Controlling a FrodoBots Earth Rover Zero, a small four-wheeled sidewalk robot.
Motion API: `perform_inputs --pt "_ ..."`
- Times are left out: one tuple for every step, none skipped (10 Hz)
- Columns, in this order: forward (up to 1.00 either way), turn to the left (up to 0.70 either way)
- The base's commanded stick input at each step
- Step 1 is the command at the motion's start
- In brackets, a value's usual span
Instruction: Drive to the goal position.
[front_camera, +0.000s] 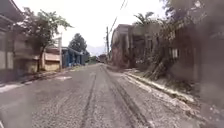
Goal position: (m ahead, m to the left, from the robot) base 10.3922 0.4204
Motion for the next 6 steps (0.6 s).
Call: perform_inputs --pt "0.7 0.0" --pt "0.7 0.0" --pt "0.7 0.0" --pt "0.7 0.0" --pt "0.7 0.0" --pt "0.7 0.0"
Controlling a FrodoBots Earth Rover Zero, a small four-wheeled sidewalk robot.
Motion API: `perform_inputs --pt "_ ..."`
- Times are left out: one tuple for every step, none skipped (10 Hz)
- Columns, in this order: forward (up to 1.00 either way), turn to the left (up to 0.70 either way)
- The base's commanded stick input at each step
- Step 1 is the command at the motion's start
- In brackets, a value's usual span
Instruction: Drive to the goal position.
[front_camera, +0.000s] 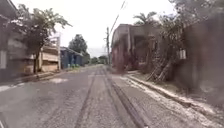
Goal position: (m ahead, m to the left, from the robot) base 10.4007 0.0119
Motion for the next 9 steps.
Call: perform_inputs --pt "0.7 0.0" --pt "0.7 0.08" --pt "0.7 0.31" --pt "0.7 0.35" --pt "0.7 0.35" --pt "0.7 0.03" --pt "0.7 0.0" --pt "0.7 0.0" --pt "0.7 0.0"
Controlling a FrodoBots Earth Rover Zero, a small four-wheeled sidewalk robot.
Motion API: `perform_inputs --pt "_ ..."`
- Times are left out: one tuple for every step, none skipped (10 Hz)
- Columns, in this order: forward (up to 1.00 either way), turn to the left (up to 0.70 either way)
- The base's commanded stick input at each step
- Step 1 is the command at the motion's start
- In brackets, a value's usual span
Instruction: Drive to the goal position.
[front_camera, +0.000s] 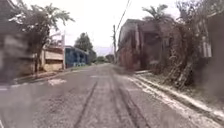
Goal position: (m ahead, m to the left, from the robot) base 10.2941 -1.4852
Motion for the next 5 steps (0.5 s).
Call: perform_inputs --pt "0.7 0.0" --pt "0.7 0.0" --pt "0.7 0.0" --pt "0.7 0.0" --pt "0.7 0.0"
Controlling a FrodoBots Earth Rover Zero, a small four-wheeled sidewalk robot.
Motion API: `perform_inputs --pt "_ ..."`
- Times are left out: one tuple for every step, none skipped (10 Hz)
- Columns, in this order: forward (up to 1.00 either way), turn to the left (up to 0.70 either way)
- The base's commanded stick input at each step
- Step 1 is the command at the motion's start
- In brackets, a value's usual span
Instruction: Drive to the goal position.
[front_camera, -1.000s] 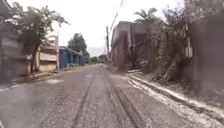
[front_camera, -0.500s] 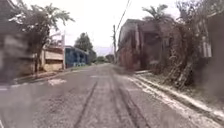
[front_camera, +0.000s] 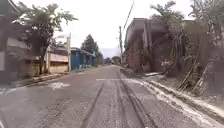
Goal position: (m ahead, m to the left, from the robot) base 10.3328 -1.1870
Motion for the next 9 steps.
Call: perform_inputs --pt "0.7 0.0" --pt "0.7 0.0" --pt "0.7 0.0" --pt "0.7 0.0" --pt "0.7 0.0" --pt "0.7 0.0" --pt "0.7 0.0" --pt "0.7 0.0" --pt "0.7 0.0"
